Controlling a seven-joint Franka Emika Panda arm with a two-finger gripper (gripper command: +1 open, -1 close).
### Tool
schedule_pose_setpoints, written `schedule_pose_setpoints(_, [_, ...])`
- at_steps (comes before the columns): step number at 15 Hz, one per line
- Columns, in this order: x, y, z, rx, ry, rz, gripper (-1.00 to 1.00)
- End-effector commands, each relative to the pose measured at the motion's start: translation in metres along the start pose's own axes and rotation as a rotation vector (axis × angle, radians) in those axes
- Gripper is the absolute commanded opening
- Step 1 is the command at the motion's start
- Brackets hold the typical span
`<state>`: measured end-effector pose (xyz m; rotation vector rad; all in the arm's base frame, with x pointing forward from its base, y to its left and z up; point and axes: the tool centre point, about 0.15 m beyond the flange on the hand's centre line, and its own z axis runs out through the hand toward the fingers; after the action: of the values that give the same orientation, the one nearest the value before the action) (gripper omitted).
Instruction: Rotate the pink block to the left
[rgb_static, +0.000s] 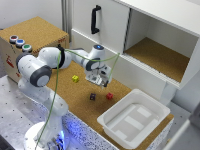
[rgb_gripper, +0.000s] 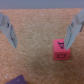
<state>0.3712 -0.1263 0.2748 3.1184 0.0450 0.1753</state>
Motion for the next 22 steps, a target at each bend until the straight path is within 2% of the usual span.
schedule_pose_setpoints(1, [0.020, 0.041, 0.030, -0.001, -0.088, 0.035, 1.00])
schedule_pose_setpoints(5, [0.043, 0.048, 0.055, 0.020, -0.086, 0.046, 1.00])
schedule_pose_setpoints(9, [0.048, 0.056, 0.067, 0.039, -0.144, 0.055, 1.00])
schedule_pose_setpoints(10, [0.047, 0.056, 0.067, 0.047, -0.141, 0.046, -1.00])
schedule_pose_setpoints(13, [0.042, 0.055, 0.065, 0.035, -0.140, 0.033, -1.00])
schedule_pose_setpoints(18, [0.032, 0.050, 0.070, 0.067, -0.155, 0.020, -1.00])
schedule_pose_setpoints(20, [0.025, 0.043, 0.063, 0.082, -0.139, 0.009, -1.00])
schedule_pose_setpoints(21, [0.020, 0.036, 0.054, 0.095, -0.108, -0.022, -1.00])
schedule_pose_setpoints(22, [0.019, 0.024, 0.046, 0.076, -0.085, -0.107, -1.00])
